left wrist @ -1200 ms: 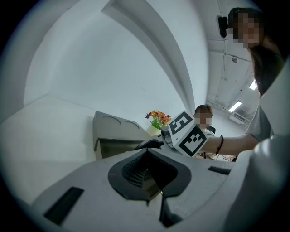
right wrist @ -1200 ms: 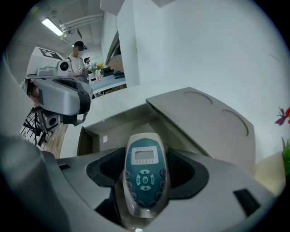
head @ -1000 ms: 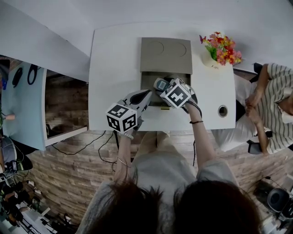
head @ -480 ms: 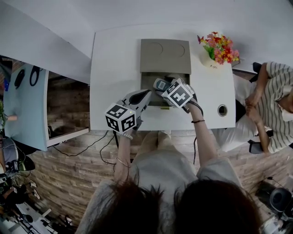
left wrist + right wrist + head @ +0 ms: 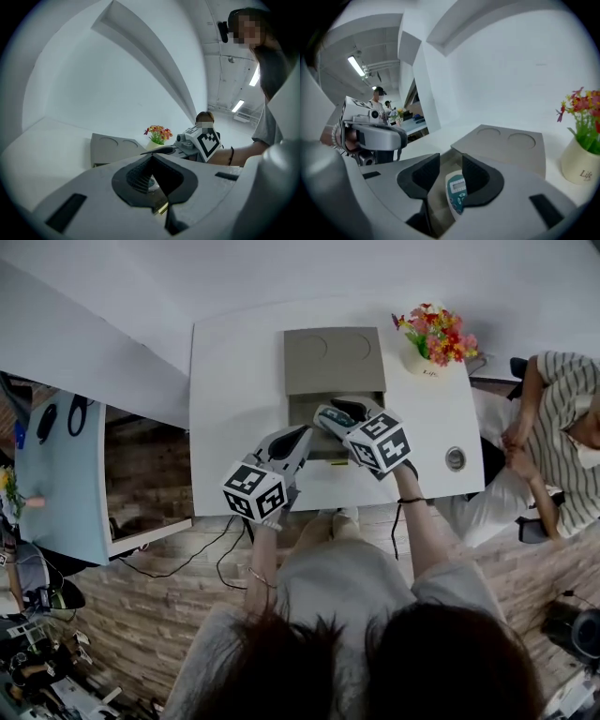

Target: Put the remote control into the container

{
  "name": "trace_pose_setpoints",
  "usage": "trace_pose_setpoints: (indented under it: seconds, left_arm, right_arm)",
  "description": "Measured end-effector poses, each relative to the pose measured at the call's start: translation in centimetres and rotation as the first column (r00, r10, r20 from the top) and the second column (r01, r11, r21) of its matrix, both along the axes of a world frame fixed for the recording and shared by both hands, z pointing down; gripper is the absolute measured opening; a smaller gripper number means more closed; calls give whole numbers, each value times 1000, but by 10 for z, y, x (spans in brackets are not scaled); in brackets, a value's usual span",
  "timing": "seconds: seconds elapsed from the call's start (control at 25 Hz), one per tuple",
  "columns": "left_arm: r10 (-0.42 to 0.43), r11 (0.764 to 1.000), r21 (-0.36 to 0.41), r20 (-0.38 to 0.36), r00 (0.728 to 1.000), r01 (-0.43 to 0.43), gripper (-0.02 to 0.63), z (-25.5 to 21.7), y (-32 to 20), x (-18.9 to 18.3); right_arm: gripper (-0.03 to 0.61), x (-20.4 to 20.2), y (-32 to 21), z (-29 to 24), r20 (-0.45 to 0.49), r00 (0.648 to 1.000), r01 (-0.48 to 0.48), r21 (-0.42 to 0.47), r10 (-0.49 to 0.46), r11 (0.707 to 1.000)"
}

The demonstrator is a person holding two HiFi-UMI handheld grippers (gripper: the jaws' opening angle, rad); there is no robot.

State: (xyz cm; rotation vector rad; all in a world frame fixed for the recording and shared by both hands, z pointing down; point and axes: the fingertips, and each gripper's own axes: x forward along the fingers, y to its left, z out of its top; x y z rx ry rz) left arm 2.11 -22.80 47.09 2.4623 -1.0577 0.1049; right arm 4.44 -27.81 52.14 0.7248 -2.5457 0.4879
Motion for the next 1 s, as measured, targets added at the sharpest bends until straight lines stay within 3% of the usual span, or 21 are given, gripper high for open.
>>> trace_pose_setpoints:
  seconds: [0.36, 0.6, 1.0]
  left_arm:
    - [49, 992, 118, 15, 999, -51, 3, -40, 1, 15]
    - [65, 971, 232, -7, 998, -62, 3, -81, 2, 19]
    - [103, 941, 326, -8, 995, -95, 3, -119, 14, 34]
  right_arm:
    - [69, 16, 6, -66, 205, 975, -112, 95, 91, 989]
    - [18, 31, 8, -121, 352, 928, -187, 165, 119, 968]
    - [2, 39, 29, -180, 376, 925, -183, 325, 51, 928]
